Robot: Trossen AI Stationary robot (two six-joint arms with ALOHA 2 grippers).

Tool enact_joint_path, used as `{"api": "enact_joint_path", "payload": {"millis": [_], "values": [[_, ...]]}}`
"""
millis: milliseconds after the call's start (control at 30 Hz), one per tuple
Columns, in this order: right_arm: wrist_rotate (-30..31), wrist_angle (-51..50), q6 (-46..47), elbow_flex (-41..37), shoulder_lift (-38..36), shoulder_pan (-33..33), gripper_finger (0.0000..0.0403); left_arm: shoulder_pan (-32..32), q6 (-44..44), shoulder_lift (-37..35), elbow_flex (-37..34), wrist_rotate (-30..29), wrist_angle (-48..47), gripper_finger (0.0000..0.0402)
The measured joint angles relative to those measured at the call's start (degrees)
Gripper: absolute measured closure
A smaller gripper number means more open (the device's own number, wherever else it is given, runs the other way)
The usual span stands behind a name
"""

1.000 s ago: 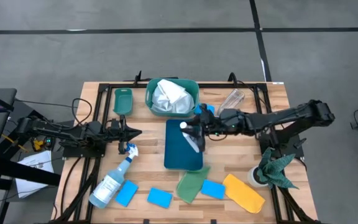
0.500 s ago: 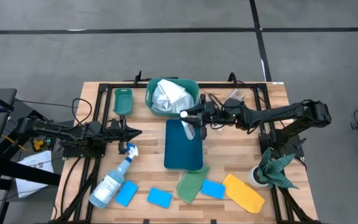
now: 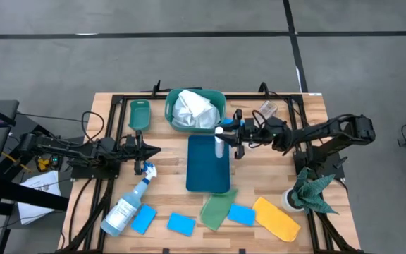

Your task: Pick & Place Kitchen Items

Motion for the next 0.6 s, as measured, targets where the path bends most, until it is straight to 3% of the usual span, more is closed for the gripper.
{"api": "enact_joint_path", "payload": {"millis": [367,600], "values": [[2.5,9.1,-1.2,-7.9,0.5,-0.1,0.0295,0.0,0.0,0.0,0.0,0.0,0.0,0.0401],[2.5,24.4,-0.3,-8.6,10.6,-0.5,0.0295,0.0,0.0,0.0,0.0,0.0,0.0,0.0401]]}}
